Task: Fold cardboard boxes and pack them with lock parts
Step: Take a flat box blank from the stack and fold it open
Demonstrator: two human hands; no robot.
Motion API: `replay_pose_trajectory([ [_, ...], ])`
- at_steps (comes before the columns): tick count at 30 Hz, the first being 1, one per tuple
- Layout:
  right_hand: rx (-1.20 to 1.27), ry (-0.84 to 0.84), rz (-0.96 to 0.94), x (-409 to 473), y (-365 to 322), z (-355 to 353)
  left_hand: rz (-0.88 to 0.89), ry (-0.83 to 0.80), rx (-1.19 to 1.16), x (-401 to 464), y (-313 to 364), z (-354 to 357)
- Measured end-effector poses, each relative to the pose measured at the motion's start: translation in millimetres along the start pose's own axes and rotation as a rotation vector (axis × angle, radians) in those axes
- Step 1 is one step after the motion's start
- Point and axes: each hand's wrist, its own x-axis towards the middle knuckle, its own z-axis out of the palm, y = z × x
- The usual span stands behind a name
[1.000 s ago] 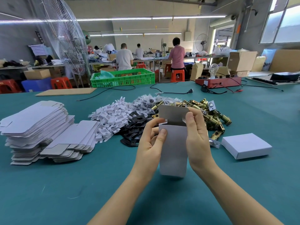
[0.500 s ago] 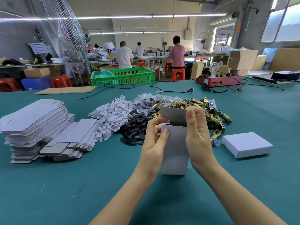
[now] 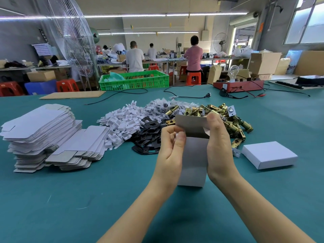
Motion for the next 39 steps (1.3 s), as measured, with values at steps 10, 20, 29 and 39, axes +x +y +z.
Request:
replay_pose_trajectory([
  [10, -0.083, -0.077, -0.121, -1.9, 1.5, -0.4, -0.11, 0.083, -0.058, 3.3, 2.9, -3.4],
  [20, -0.006, -0.159, -0.04, -0.5, 5.4, -0.5, -0.117, 0.116, -0.155, 15.0, 4.1, -6.5],
  [29, 0.245, -0.136, 0.154, 5.5, 2.0, -5.0, -0.123, 0.054, -0.297, 17.5, 7.3, -7.8],
  [39, 0.109, -0.135, 0.031, 0.9, 2.7, -4.9, -0.103, 0.003, -0.229, 12.8, 12.4, -9.4],
])
